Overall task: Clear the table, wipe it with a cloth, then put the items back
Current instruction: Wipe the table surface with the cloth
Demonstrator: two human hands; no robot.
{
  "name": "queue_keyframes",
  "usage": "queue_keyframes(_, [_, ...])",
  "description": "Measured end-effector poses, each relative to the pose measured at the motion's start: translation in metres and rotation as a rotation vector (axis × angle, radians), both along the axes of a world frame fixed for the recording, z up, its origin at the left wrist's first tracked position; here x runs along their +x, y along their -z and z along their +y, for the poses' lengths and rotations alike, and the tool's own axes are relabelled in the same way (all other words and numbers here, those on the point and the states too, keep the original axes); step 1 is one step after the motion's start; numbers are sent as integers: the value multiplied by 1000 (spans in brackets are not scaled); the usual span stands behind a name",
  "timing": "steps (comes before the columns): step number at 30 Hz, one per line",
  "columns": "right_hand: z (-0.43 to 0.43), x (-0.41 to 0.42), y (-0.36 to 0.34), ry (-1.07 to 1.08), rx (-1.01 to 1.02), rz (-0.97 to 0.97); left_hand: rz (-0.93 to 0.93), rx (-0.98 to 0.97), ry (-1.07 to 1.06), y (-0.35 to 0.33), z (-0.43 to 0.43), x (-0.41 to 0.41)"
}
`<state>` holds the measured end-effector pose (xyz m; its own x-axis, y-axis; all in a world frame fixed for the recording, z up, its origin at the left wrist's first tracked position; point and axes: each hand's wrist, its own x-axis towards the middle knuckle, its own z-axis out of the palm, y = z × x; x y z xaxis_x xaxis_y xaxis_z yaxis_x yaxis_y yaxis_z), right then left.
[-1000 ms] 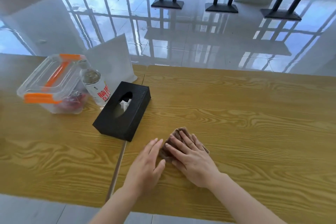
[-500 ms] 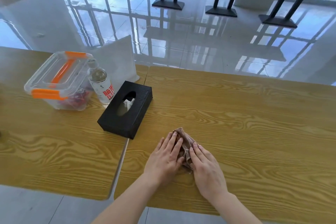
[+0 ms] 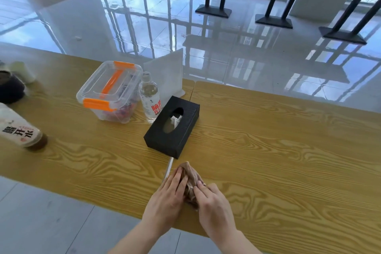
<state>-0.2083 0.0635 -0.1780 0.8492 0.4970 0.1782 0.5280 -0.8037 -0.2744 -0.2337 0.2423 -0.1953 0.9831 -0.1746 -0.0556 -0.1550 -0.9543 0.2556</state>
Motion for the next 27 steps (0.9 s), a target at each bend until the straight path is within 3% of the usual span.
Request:
queue_keyframes(8, [67, 3, -5, 79, 235, 166, 1, -45, -29, -2, 61, 9])
queue_keyframes(15, [127, 19, -10, -95, 198, 94, -131, 23, -117, -2, 122, -3])
queue_keyframes(22, [156, 35, 2, -137, 185, 135, -220, -81, -167, -17, 139, 6])
queue_keyframes(27, [168, 43, 1, -200, 210, 189, -178, -68, -241, -6, 141, 11])
